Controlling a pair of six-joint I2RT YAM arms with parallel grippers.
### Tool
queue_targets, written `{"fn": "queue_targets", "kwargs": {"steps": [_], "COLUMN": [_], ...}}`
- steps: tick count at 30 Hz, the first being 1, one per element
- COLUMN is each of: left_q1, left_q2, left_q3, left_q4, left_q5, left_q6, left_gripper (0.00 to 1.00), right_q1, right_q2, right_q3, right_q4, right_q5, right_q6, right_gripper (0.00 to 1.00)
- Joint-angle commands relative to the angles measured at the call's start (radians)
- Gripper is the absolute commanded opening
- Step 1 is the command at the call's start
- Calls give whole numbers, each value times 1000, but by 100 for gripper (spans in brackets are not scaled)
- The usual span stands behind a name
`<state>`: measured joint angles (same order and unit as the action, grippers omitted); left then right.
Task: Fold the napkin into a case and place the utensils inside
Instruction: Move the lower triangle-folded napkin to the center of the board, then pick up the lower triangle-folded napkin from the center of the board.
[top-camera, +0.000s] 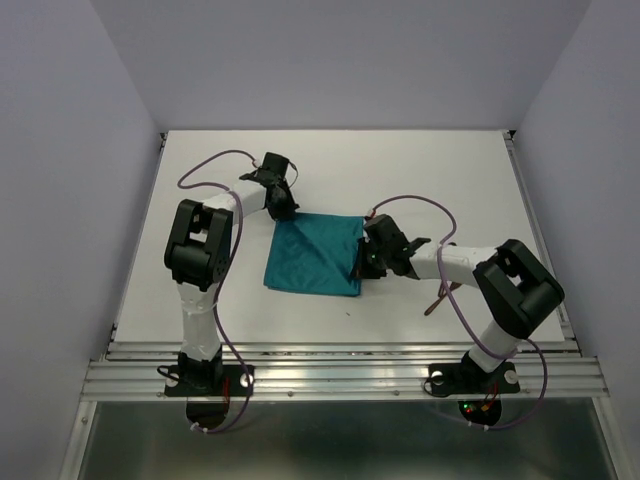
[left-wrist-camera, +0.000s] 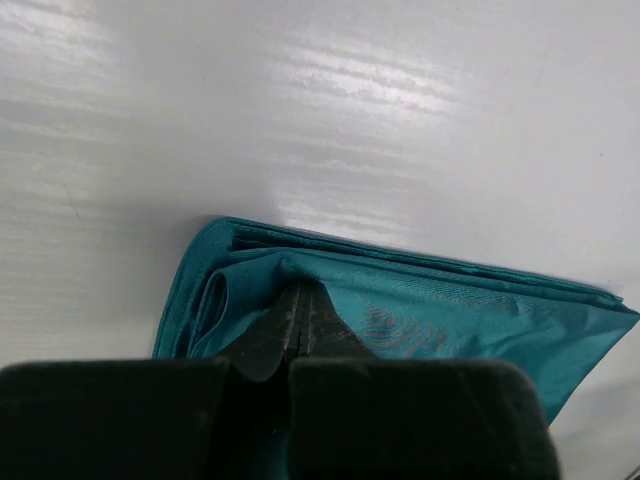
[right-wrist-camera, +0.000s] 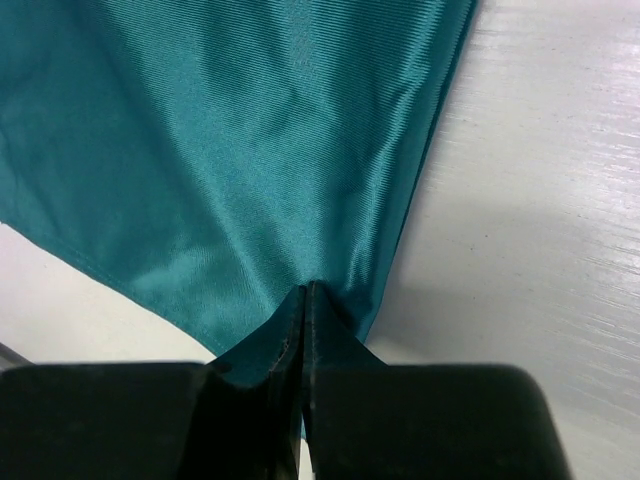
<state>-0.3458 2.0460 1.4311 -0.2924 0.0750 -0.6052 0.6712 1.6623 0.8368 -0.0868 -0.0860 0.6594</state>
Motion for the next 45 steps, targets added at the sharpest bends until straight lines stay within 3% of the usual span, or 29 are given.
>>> {"fn": "queue_targets", "kwargs": {"steps": [1,11,20,32,34,38,39,42,43,45], "left_q1": [-4,-13,-70,-61,-41,-10,-6,10,11,11], "left_q2": [29,-33,-266,-389,-383,-382,-386,-371,-356,-308], "left_q3": [9,-113,-293,-198,-193,-219,-227,-265,-264,-264], "left_q4": [21,41,-7,-83,-96,-103,-96,-56,-53,-50], "left_q5": [-20,-1,-47,-130,-133,-144,-139,-81,-2,11], "left_q6": [-2,2,28,42,44,44,45,68,77,71], "left_gripper": [0,0,0,2,8,36,51,76,79,83], "right_q1": [2,2,2,2,2,2,2,25,40,67], "right_q2": [14,-39,-108,-164,-164,-167,-164,-141,-131,-105], "right_q3": [-22,-100,-74,88,99,108,108,134,169,206], "right_q4": [21,-14,-166,-177,-179,-169,-156,-163,-178,-229], "right_q5": [23,25,147,160,158,144,128,106,121,202], "right_q6": [-9,-90,-191,-166,-147,-126,-132,-159,-171,-197], "right_gripper": [1,1,1,1,1,1,2,3,3,4]}}
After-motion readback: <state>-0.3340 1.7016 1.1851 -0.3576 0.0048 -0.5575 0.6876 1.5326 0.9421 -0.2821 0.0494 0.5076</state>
